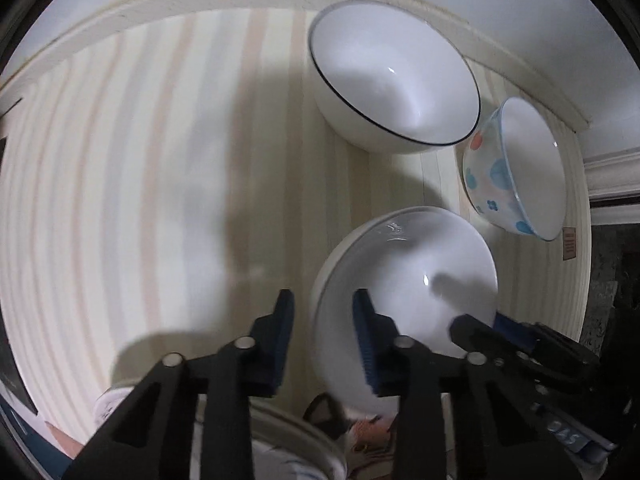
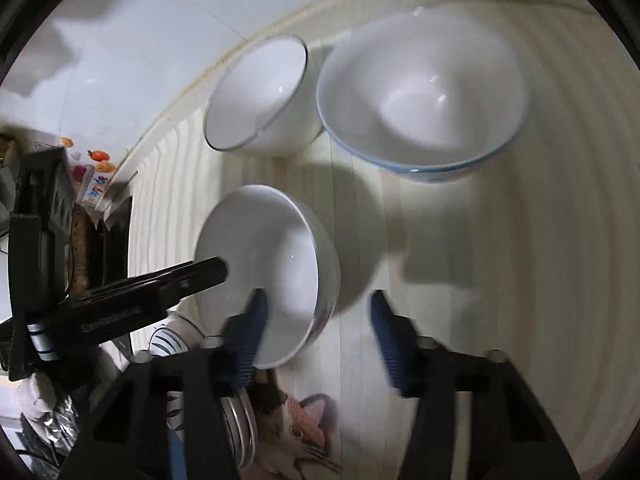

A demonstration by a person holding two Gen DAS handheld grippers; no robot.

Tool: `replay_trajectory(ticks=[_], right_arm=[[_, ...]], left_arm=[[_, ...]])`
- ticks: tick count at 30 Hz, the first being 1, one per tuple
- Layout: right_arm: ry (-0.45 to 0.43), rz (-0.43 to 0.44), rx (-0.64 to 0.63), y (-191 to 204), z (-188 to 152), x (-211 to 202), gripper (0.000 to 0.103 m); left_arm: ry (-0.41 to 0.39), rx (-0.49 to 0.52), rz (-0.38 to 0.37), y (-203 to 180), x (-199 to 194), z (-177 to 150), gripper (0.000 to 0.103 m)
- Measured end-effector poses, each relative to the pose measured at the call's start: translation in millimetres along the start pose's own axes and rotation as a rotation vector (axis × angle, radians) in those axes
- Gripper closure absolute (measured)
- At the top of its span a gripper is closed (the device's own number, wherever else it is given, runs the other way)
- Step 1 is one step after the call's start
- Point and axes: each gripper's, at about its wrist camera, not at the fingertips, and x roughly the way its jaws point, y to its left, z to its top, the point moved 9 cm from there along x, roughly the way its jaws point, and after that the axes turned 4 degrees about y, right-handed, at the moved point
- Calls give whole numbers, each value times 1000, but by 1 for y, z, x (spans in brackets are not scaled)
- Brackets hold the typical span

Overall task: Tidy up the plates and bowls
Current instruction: 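Grip the plain white bowl rim with both grippers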

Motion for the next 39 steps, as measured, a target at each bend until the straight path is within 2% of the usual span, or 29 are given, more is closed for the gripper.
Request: replay_trajectory(ticks=[1,2,7,12,17,25,33,39], right_arm=[[15,-6,-1,-1,1,6,80],[20,-7,1,-2,3,10,82],[14,-30,-4,-5,5,13,87],[18,-34,-25,-1,-7,0,87],[-4,-35,-36,-4,-29,-31,87],[-19,-52,-37,-27,-70,-72,87],[-12,-59,10,-61,-110,-83,87],[18,-64,50,-82,-130,-67,87]], left_arm=[[3,7,1,-3,2,-1,80],[-2,14,19,-5,2,-2,80],[-12,30,37,-15,-4,-14,80],[-36,44,23,-36,-19,-36,80],[-57,77,8,-54,-33,-61,80],[-63,126,-27,-86,-40,-92,80],[-20,186,-1,-109,-14,-119,80],[22,203,17,-116,11,-132,80]])
